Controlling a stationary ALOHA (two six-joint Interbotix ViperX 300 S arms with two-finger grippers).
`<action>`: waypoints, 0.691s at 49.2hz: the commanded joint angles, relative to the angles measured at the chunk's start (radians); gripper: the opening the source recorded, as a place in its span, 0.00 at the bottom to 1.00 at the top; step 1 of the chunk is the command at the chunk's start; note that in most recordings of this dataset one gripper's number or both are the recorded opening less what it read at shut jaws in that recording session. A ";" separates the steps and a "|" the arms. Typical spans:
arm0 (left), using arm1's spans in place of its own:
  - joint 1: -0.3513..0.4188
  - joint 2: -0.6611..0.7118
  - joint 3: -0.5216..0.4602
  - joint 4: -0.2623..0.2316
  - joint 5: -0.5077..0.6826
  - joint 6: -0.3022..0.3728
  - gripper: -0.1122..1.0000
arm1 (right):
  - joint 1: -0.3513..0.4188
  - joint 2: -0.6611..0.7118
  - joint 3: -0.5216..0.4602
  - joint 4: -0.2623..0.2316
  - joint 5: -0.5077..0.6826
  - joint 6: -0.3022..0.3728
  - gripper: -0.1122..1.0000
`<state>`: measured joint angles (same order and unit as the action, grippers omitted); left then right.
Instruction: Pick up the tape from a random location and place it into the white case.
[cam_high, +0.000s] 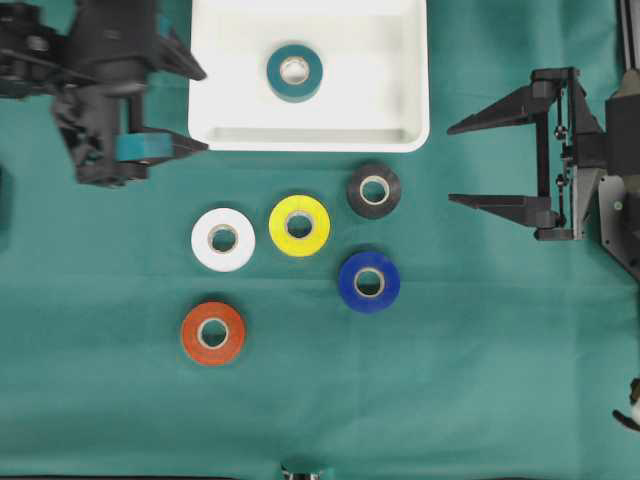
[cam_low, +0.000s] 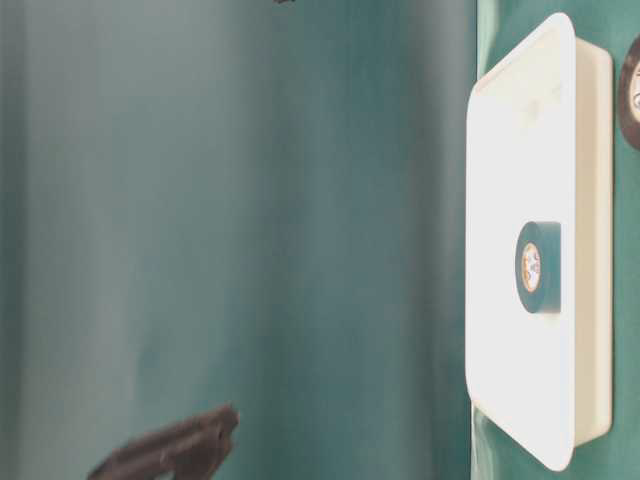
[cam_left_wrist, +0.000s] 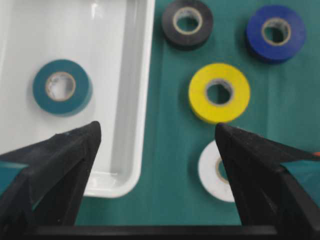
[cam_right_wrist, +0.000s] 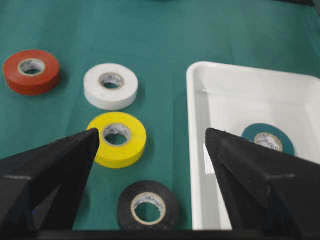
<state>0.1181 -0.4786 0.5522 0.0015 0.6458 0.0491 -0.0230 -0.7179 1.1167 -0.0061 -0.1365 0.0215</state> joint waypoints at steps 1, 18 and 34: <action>-0.002 -0.081 0.038 0.000 -0.037 0.000 0.99 | 0.002 0.002 -0.029 0.003 -0.003 0.002 0.91; -0.002 -0.331 0.249 -0.006 -0.094 -0.002 0.99 | 0.002 0.002 -0.029 0.005 -0.006 0.003 0.91; -0.002 -0.540 0.526 -0.009 -0.301 -0.003 0.99 | 0.002 0.002 -0.029 0.006 -0.005 0.003 0.91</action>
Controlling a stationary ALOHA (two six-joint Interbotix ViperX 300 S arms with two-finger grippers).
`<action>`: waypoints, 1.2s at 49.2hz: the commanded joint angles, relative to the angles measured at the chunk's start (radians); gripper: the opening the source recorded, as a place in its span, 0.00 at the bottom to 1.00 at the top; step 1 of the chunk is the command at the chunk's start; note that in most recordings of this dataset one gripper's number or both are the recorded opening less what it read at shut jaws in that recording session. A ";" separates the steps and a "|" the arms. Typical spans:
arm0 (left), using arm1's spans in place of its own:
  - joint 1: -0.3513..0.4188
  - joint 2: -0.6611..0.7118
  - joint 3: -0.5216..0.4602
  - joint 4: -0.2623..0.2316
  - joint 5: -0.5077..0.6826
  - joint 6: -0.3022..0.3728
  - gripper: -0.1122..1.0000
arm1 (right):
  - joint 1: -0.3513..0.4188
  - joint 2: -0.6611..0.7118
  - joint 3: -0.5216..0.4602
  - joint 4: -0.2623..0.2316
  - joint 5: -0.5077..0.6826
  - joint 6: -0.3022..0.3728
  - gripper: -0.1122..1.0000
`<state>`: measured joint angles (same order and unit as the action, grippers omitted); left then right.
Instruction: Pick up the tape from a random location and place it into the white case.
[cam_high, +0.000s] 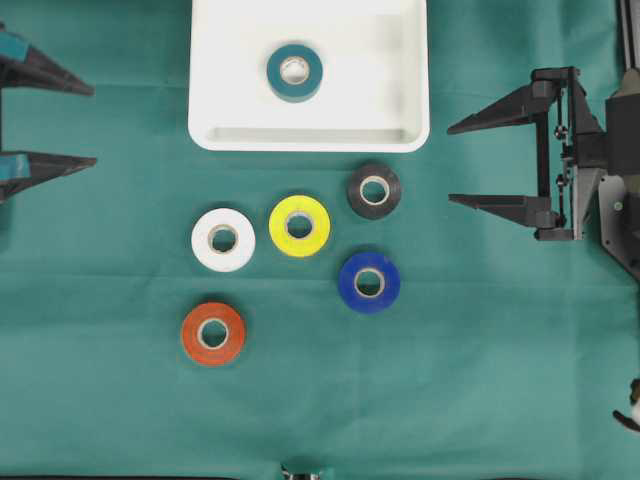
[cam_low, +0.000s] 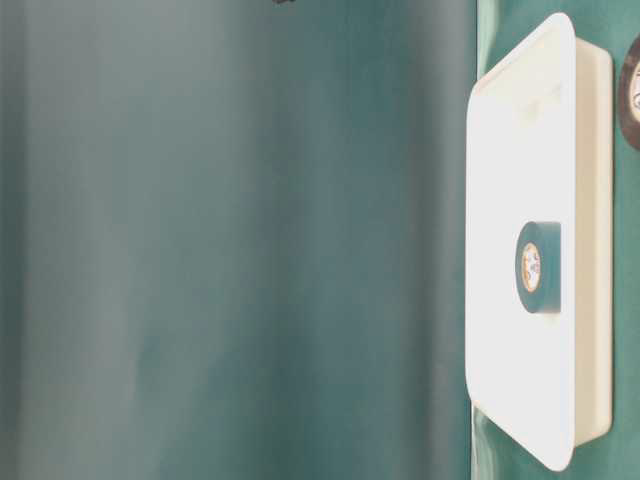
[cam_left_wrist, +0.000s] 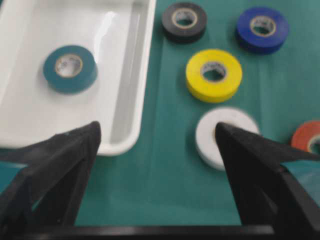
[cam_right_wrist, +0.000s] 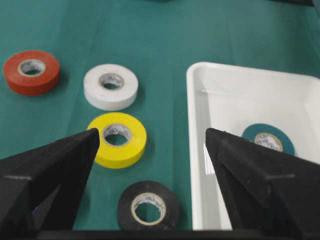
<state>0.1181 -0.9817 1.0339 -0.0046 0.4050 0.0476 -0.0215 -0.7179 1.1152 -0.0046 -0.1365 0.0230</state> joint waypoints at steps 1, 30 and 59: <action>-0.002 -0.051 0.063 -0.003 -0.078 -0.002 0.99 | 0.000 0.002 -0.026 0.005 -0.003 0.002 0.91; -0.002 -0.110 0.201 -0.009 -0.193 -0.005 0.99 | 0.000 0.038 -0.029 0.003 -0.003 0.000 0.91; -0.002 -0.112 0.201 -0.009 -0.193 -0.005 0.99 | 0.206 0.034 -0.032 0.003 0.044 0.003 0.91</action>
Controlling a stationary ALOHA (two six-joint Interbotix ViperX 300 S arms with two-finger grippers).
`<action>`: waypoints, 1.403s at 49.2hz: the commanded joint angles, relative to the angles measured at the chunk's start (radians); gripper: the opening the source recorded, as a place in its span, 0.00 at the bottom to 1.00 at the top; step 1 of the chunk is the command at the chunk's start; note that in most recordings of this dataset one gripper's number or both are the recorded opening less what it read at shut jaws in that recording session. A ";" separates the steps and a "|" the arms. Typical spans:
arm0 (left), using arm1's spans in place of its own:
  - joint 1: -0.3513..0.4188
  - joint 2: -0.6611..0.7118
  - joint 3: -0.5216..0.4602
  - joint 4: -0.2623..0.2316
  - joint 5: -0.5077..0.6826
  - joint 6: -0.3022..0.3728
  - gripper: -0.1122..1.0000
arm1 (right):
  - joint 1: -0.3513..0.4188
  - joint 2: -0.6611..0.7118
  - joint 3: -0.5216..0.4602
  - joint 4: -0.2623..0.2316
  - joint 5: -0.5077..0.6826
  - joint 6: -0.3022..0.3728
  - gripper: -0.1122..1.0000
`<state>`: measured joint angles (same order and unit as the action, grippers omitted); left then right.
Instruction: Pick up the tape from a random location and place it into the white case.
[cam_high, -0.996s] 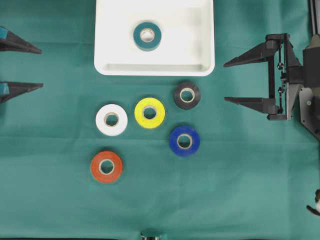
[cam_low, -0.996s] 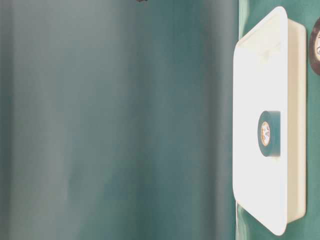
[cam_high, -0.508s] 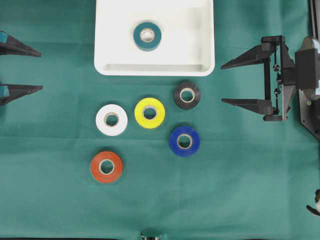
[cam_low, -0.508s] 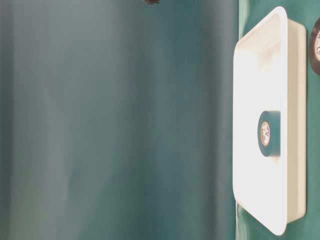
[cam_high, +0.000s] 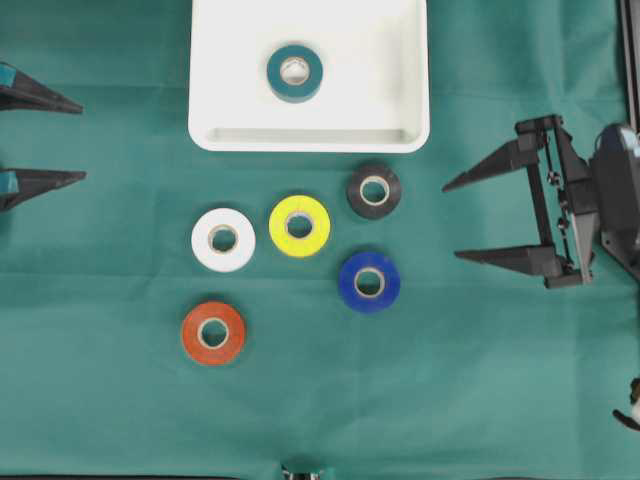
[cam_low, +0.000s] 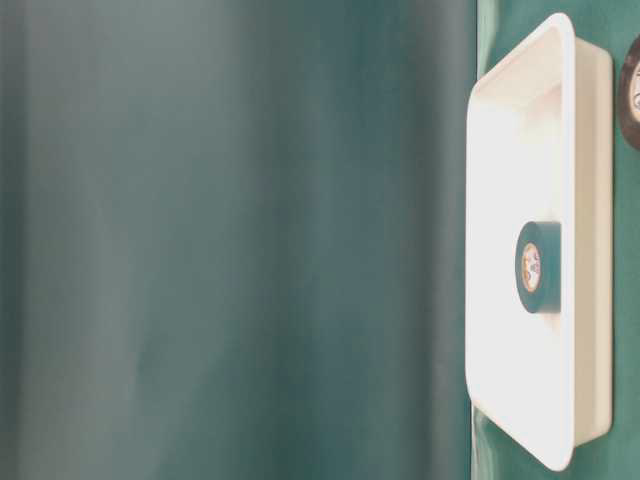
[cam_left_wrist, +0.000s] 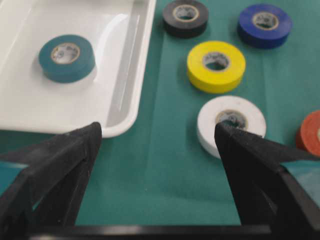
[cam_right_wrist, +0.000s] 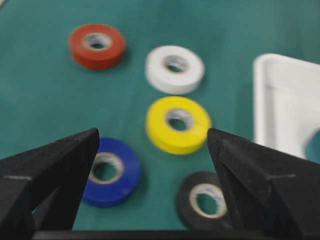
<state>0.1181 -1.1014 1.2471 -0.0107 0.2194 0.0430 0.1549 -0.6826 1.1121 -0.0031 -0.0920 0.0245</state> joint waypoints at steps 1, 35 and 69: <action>-0.002 0.008 -0.012 -0.003 -0.009 -0.002 0.99 | 0.037 -0.002 -0.029 0.003 0.002 0.002 0.91; -0.002 0.005 -0.012 -0.003 -0.008 0.000 0.99 | 0.054 0.021 -0.049 0.002 0.005 0.000 0.91; -0.002 0.029 -0.008 -0.003 -0.005 -0.014 0.99 | 0.114 0.423 -0.377 0.002 -0.017 -0.002 0.91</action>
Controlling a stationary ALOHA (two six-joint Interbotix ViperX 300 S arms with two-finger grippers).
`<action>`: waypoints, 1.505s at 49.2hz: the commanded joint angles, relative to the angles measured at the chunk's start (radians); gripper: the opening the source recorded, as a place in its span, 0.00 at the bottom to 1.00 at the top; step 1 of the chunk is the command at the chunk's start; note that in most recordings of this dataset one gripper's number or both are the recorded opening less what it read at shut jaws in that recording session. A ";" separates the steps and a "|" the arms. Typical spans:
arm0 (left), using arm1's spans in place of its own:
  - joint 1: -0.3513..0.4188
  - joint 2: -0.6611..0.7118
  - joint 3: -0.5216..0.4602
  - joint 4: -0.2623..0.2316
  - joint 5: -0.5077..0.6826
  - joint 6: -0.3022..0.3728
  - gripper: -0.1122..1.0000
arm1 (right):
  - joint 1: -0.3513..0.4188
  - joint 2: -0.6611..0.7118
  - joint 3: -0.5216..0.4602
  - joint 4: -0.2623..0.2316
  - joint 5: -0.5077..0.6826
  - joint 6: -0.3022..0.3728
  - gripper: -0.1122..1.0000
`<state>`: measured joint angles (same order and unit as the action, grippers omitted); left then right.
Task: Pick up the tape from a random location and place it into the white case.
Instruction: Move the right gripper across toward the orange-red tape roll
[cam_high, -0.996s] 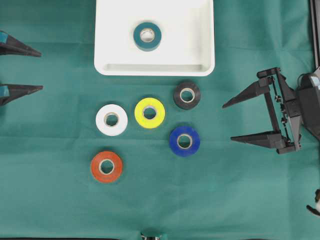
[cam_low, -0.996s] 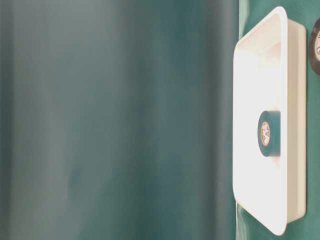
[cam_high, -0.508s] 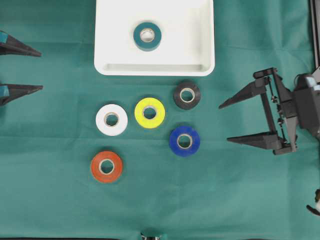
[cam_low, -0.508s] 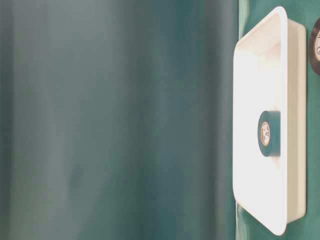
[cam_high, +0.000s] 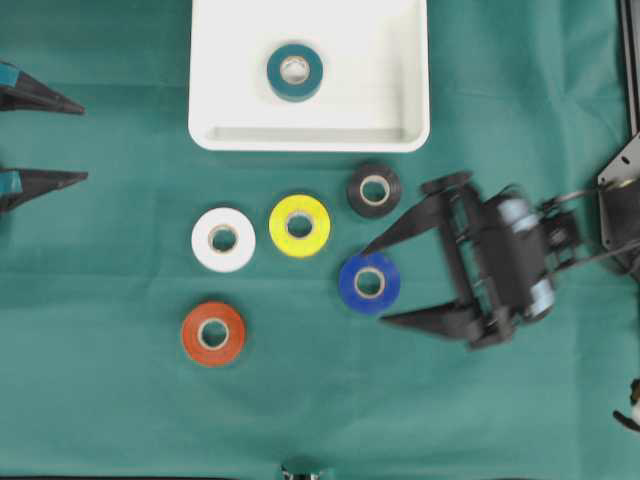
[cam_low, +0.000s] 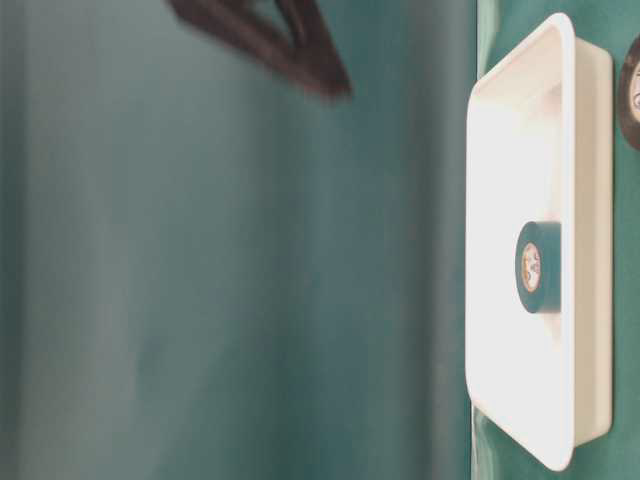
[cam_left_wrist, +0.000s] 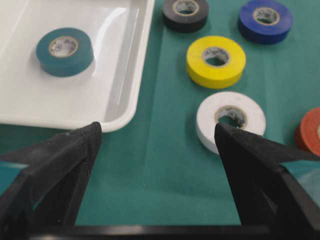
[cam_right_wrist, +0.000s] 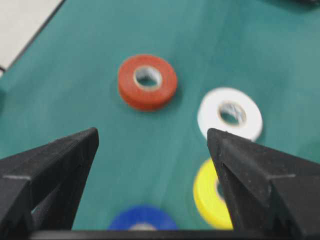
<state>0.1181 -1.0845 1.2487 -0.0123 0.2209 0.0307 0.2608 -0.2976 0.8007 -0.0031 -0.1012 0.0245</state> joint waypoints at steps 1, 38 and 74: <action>-0.002 0.012 -0.009 -0.002 -0.006 -0.002 0.99 | 0.008 0.051 -0.080 0.002 -0.009 -0.002 0.91; -0.002 0.026 -0.005 -0.002 -0.002 -0.002 0.99 | 0.025 0.448 -0.606 -0.002 0.066 -0.003 0.91; -0.002 0.026 -0.003 -0.002 -0.002 -0.002 0.99 | 0.015 0.575 -0.833 -0.006 0.477 0.103 0.91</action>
<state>0.1181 -1.0692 1.2548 -0.0123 0.2255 0.0307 0.2823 0.2823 0.0276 -0.0046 0.2899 0.1058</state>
